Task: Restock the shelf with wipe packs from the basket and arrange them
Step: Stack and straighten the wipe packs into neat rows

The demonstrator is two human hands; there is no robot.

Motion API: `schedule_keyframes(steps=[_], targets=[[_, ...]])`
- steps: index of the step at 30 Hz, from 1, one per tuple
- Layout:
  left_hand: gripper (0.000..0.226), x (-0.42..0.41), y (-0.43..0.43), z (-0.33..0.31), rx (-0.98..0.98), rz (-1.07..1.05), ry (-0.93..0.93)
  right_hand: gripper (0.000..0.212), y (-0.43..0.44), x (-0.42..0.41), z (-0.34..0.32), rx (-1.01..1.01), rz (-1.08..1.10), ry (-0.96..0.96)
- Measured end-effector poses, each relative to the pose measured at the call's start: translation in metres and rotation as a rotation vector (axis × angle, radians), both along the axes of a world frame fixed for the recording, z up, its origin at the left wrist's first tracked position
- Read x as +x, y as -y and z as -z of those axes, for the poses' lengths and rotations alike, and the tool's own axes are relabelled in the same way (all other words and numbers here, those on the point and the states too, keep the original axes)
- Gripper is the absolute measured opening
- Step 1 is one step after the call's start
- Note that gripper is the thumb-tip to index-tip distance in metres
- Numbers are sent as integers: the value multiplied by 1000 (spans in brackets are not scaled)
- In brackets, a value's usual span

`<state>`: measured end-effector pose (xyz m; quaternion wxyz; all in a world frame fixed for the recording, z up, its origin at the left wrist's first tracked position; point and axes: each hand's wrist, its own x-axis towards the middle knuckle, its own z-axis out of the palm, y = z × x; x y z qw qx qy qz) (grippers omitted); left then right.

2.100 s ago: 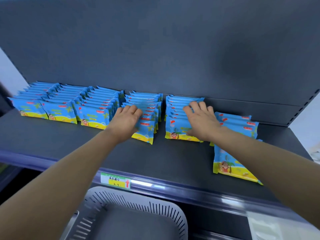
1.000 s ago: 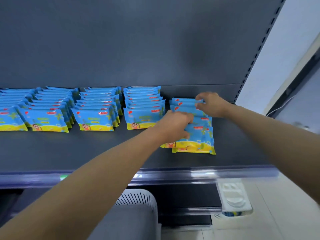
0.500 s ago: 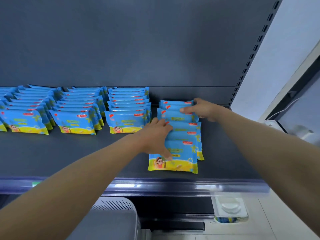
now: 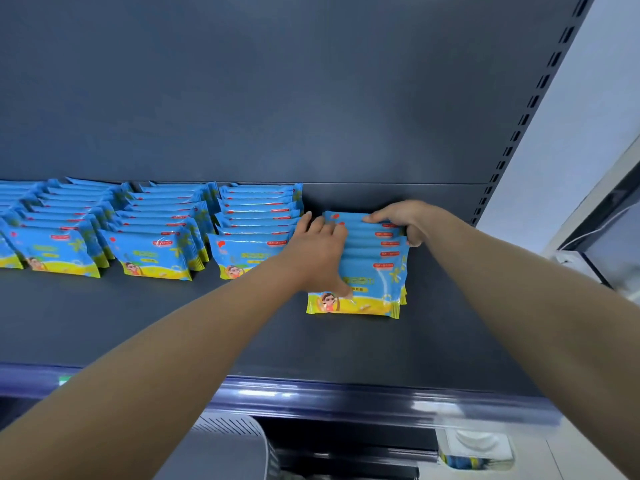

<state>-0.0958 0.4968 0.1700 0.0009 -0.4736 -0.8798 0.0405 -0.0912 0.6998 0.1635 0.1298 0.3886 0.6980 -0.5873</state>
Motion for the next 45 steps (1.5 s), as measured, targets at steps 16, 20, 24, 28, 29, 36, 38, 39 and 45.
schedule_keyframes(steps=[16, 20, 24, 28, 29, 36, 38, 39, 45], targets=[[87, -11, -19, 1, 74, 9, -203, 12, -20, 5, -11, -93, -103, -303], [85, -17, -31, 3, 84, -73, -273, 15, -23, 14, -13, -109, -43, -390], [90, -25, -38, 5, 92, -104, -182, 35, -11, 22, -6, -192, 32, -457], [99, -35, -38, -1, 138, -98, 127, 49, 0, 20, 0, -214, 115, -487], [105, -37, -37, -2, 138, -93, 170, 49, 2, 19, 0, -214, 121, -482], [129, -45, -37, -6, -188, -14, -172, 56, 15, 12, 6, -167, 269, -503], [122, -45, -36, -5, -175, -10, -278, 66, 16, 14, 6, -178, 234, -512], [119, -45, -36, -4, -163, -16, -299, 72, 15, 15, 5, -180, 198, -505], [125, -44, -36, -8, -177, -44, -198, 87, 3, 29, -3, -228, 35, -437]])
